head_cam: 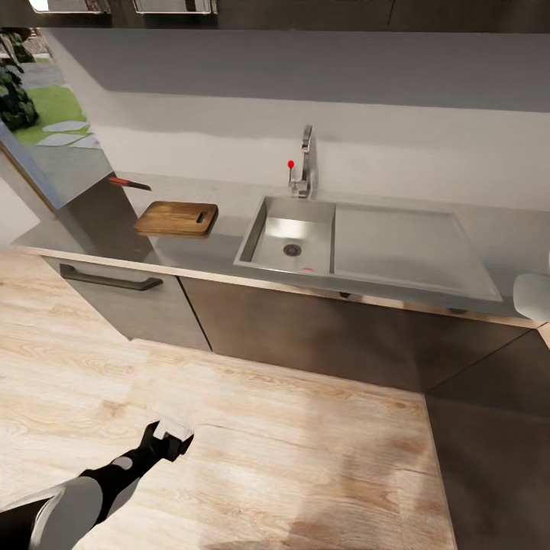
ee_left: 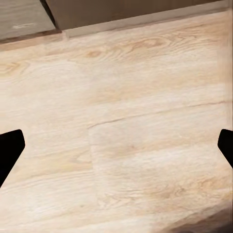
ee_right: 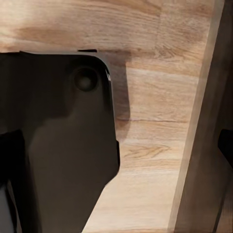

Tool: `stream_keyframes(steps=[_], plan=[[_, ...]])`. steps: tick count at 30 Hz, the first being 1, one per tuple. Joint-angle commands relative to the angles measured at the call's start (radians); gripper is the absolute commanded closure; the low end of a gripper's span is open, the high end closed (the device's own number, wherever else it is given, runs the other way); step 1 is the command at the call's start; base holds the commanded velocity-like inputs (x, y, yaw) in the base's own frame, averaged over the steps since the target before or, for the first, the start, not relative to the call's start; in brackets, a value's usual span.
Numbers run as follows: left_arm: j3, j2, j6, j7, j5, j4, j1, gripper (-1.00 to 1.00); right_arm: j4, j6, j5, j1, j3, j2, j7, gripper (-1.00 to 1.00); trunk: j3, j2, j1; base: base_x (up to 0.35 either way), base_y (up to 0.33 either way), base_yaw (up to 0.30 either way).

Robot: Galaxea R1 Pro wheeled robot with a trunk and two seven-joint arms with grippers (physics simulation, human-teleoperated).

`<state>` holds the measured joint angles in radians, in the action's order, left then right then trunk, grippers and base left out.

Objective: In the kitchen, take the Vidalia onion out of the sink, dice it on the chopping board with the paring knife, put the diced onion into the bowl on the countertop, then place both the paring knife and the chopping board into the sink.

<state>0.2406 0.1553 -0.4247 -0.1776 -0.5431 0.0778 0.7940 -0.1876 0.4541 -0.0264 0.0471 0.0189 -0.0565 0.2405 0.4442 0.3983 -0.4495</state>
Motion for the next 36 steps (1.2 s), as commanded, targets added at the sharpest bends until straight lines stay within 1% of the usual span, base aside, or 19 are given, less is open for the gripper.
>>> stream_keyframes(steps=[1, 4, 7, 9, 10, 11, 12, 13, 16, 18, 21, 22, 23, 28, 31, 32, 34, 35, 36], plan=[[0.009, 0.002, -0.023, -0.002, -0.003, 0.004, -0.018, -1.0, -0.011, 0.003, -0.003, 0.0, 0.002, 0.001, 0.003, -1.0, 0.001, 0.002, -0.001, 0.0, 0.0, 0.0], [0.009, 0.003, -0.054, -0.002, -0.002, 0.004, -0.055, -1.0, -0.032, 0.002, -0.003, 0.0, 0.002, 0.007, 0.003, -1.0, 0.001, 0.002, -0.001, 0.0, 0.0, 0.0], [0.009, 0.004, -0.103, 0.0, 0.0, 0.004, -0.087, -1.0, -0.047, 0.002, -0.003, 0.0, 0.003, 0.01, 0.004, -1.0, 0.001, 0.002, -0.001, 0.0, 0.0, 0.0], [0.009, 0.004, -0.151, 0.013, 0.004, 0.005, -0.111, -1.0, -0.059, 0.002, -0.003, 0.0, 0.003, 0.011, 0.004, -1.0, 0.001, 0.002, -0.001, 0.0, 0.0, 0.0], [0.009, 0.005, -0.183, 0.033, 0.007, 0.005, -0.129, -1.0, -0.067, 0.001, -0.003, 0.0, 0.004, 0.012, 0.004, -1.0, 0.001, 0.002, -0.001, 0.0, 0.0, 0.0], [0.009, 0.005, -0.214, 0.064, 0.01, 0.005, -0.148, -1.0, -0.077, -0.001, -0.003, 0.0, 0.004, 0.013, 0.005, -1.0, 0.001, 0.002, -0.001, 0.0, 0.0, 0.0], [0.009, 0.003, -0.281, 0.174, 0.014, 0.005, -0.192, -1.0, -0.105, -0.006, -0.003, 0.0, 0.004, 0.013, 0.005, -1.0, 0.001, 0.002, -0.001, 0.0, 0.0, 0.0], [0.009, 0.002, -0.295, 0.197, 0.014, 0.005, -0.2, -1.0, -0.112, -0.007, -0.003, 0.0, 0.004, 0.013, 0.005, -1.0, 0.001, 0.002, -0.001, 0.0, 0.0, 0.0], [0.008, -0.012, -0.371, 0.295, 0.015, 0.006, -0.237, -1.0, -0.161, -0.025, -0.003, 0.0, 0.004, 0.013, 0.005, -1.0, 0.001, 0.002, -0.001, 0.0, 0.0, 0.0], [0.008, -0.02, -0.397, 0.331, 0.015, 0.006, -0.25, -1.0, -0.185, -0.044, -0.003, 0.0, 0.004, 0.013, 0.005, -1.0, 0.001, 0.002, -0.001, 0.0, 0.0, 0.0], [0.008, -0.036, -0.435, 0.422, 0.015, 0.006, -0.272, -1.0, -0.256, -0.123, -0.003, 0.0, 0.004, 0.014, 0.005, -1.0, 0.001, 0.002, -0.001, 0.0, 0.0, 0.0], [0.008, -0.045, -0.441, 0.449, 0.015, 0.007, -0.276, -1.0, -0.287, -0.155, -0.002, 0.0, 0.004, 0.015, 0.004, -1.0, 0.001, 0.002, -0.001, 0.0, 0.0, 0.0], [0.008, -0.063, -0.446, 0.486, 0.016, 0.007, -0.28, -1.0, -0.338, -0.195, -0.001, 0.0, 0.004, 0.017, 0.004, -1.0, 0.001, 0.002, -0.001, 0.0, 0.0, 0.0], [0.008, -0.076, -0.435, 0.529, 0.016, 0.005, -0.283, -1.0, -0.366, -0.204, 0.004, 0.0, 0.005, 0.018, 0.004, -1.0, 0.001, 0.002, -0.001, 0.0, 0.0, -0.004], [0.009, -0.079, -0.393, 0.537, 0.016, 0.005, -0.284, -1.0, -0.366, -0.171, 0.006, 0.0, 0.005, 0.018, 0.004, -1.0, 0.001, 0.002, -0.001, 0.0, 0.0, -0.1], [0.01, -0.084, -0.358, 0.539, 0.016, 0.004, -0.284, -1.0, -0.365, -0.148, 0.006, 0.0, 0.004, 0.018, 0.004, -1.0, 0.001, 0.002, -0.001, 0.0, 0.0, -0.181], [0.011, -0.093, -0.316, 0.539, 0.016, 0.003, -0.284, -1.0, -0.362, -0.126, 0.006, 0.0, 0.003, 0.018, 0.004, -1.0, 0.0, 0.002, -0.001, 0.0, 0.0, -0.205], [0.011, -0.104, -0.27, 0.538, 0.016, 0.003, -0.285, -1.0, -0.358, -0.109, 0.006, 0.0, 0.003, 0.018, 0.005, -1.0, 0.0, 0.002, -0.001, 0.0, 0.0, -0.232], [0.012, -0.11, -0.248, 0.537, 0.016, 0.003, -0.284, -1.0, -0.355, -0.103, 0.006, 0.0, 0.002, 0.018, 0.005, -1.0, -0.001, 0.002, -0.001, 0.0, 0.0, -0.239]])
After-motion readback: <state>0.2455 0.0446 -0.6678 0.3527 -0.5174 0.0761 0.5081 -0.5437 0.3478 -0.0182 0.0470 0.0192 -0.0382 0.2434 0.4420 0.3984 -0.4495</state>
